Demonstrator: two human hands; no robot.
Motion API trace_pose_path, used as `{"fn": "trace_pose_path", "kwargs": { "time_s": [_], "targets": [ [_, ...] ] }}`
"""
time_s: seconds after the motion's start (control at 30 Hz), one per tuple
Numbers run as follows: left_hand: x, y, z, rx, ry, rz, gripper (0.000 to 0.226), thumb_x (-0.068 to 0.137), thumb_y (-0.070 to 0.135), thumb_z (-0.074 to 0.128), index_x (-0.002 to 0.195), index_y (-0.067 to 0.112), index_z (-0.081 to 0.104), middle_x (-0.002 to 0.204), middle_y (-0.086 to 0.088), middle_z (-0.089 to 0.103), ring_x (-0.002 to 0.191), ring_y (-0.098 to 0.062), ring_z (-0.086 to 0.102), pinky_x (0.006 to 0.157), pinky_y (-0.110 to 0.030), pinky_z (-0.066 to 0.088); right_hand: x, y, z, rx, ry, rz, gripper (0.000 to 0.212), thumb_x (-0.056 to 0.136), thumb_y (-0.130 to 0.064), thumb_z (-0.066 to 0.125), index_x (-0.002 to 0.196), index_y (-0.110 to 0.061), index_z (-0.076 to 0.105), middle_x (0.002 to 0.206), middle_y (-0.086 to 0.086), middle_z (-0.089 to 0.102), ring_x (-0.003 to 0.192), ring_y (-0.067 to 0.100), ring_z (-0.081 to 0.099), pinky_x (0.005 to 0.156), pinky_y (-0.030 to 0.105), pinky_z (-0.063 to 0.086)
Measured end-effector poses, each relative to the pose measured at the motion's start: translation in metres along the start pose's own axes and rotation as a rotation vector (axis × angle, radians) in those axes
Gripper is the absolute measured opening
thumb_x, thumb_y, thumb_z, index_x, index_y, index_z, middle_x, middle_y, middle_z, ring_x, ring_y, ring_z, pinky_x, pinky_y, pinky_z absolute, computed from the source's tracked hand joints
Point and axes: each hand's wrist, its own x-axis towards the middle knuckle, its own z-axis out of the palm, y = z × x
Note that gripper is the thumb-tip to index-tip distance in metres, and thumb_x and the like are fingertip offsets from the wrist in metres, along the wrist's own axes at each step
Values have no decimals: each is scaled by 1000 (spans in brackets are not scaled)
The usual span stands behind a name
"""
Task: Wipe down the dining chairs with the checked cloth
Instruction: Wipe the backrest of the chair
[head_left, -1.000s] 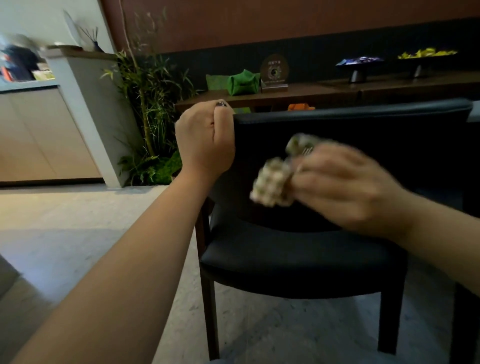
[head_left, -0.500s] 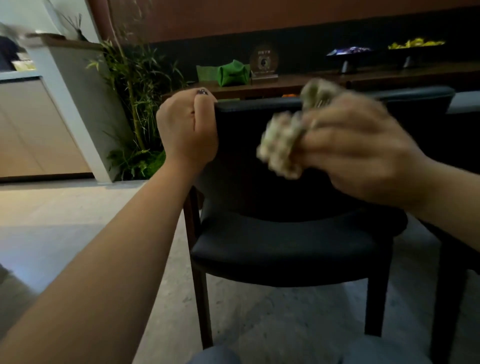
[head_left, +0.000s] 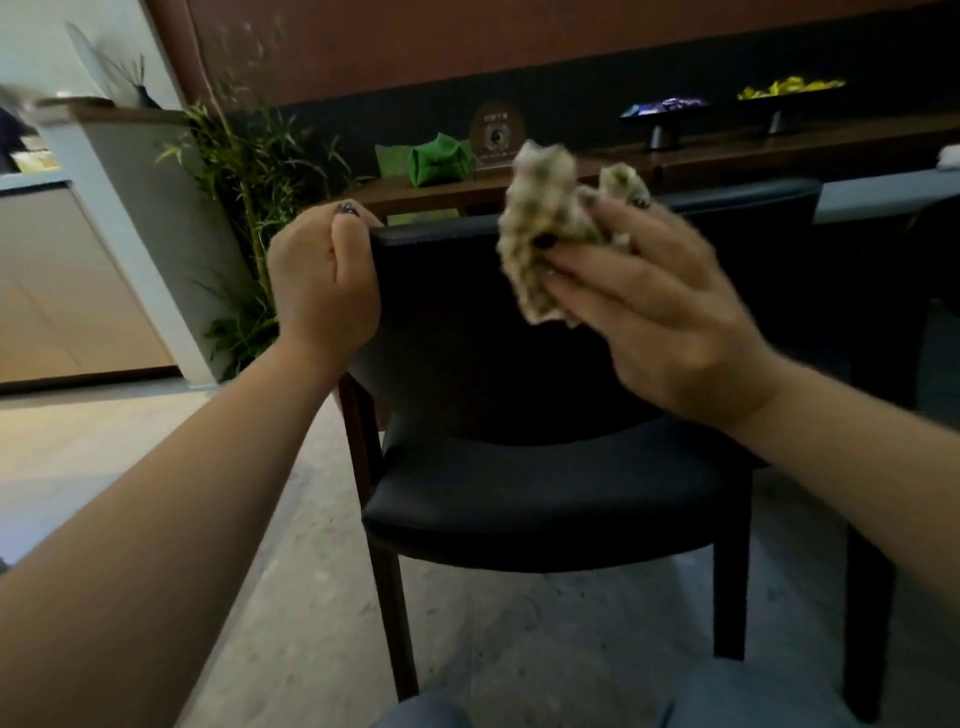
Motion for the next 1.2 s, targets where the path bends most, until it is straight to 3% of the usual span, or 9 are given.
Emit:
{"fn": "trace_pose_path", "kwargs": {
  "time_s": [0.2, 0.37, 0.47, 0.6, 0.67, 0.83, 1.0, 1.1, 1.2],
  "targets": [
    [31, 48, -13, 72, -498, -17, 51, 89, 36, 36, 63, 0, 60, 59, -19, 53, 59, -34, 49, 58, -45, 40, -23, -33, 18, -80, 121, 339, 31, 100, -9, 48, 130, -5, 51, 136, 12, 43, 131, 38, 37, 112, 55, 26],
    [52, 135, 24, 186, -855, 83, 52, 101, 41, 33, 63, 20, 60, 63, 0, 55, 60, -16, 52, 56, -33, 38, -27, -36, 28, -38, 354, 681, 32, 97, 0, 43, 128, 5, 50, 135, 21, 43, 128, 46, 41, 110, 59, 29],
    [40, 154, 36, 410, -726, 290, 50, 98, 40, 24, 60, 17, 48, 55, 0, 46, 50, -14, 42, 47, -27, 22, -28, -24, 23, 0, 517, 897, 35, 92, 8, 41, 126, 10, 52, 136, 21, 45, 130, 45, 41, 112, 57, 28],
    [32, 155, 33, 501, -612, 315, 48, 93, 41, 20, 58, 19, 44, 49, 2, 39, 41, -11, 33, 44, -24, 17, -24, 11, 2, 282, 757, 1427, 42, 92, 6, 40, 130, -4, 54, 133, 1, 50, 128, 16, 47, 108, 25, 38],
    [32, 155, 34, 497, -613, 328, 48, 92, 41, 20, 57, 19, 45, 47, 3, 38, 39, -11, 32, 43, -23, 16, -29, 43, -6, 372, 810, 1644, 40, 92, 2, 41, 125, -7, 61, 125, 2, 59, 118, 12, 54, 103, 23, 43],
    [31, 153, 35, 495, -595, 327, 49, 91, 39, 23, 54, 18, 48, 44, 2, 38, 38, -12, 33, 44, -21, 16, -64, 95, -5, 553, 712, 2021, 35, 86, -2, 42, 98, -11, 74, 96, 6, 70, 94, 20, 66, 92, 38, 53],
    [29, 152, 34, 504, -562, 336, 50, 92, 38, 27, 53, 15, 50, 43, 2, 36, 37, -13, 31, 45, -20, 16, -100, 115, 5, 566, 573, 2251, 14, 86, -14, 54, 86, -8, 67, 95, 13, 68, 89, 31, 66, 87, 45, 55],
    [30, 153, 34, 506, -574, 314, 50, 91, 38, 27, 52, 16, 48, 44, 1, 36, 37, -13, 31, 45, -21, 15, -117, 113, 12, 582, 483, 2374, 14, 89, -8, 51, 96, -4, 62, 99, 16, 66, 94, 34, 64, 88, 44, 54],
    [30, 155, 33, 491, -577, 311, 49, 91, 38, 26, 50, 17, 44, 44, 0, 37, 39, -14, 32, 46, -22, 17, -129, 97, 22, 587, 473, 2434, 34, 90, -20, 55, 119, -2, 59, 112, 16, 64, 98, 33, 63, 88, 40, 53]
  ]
}}
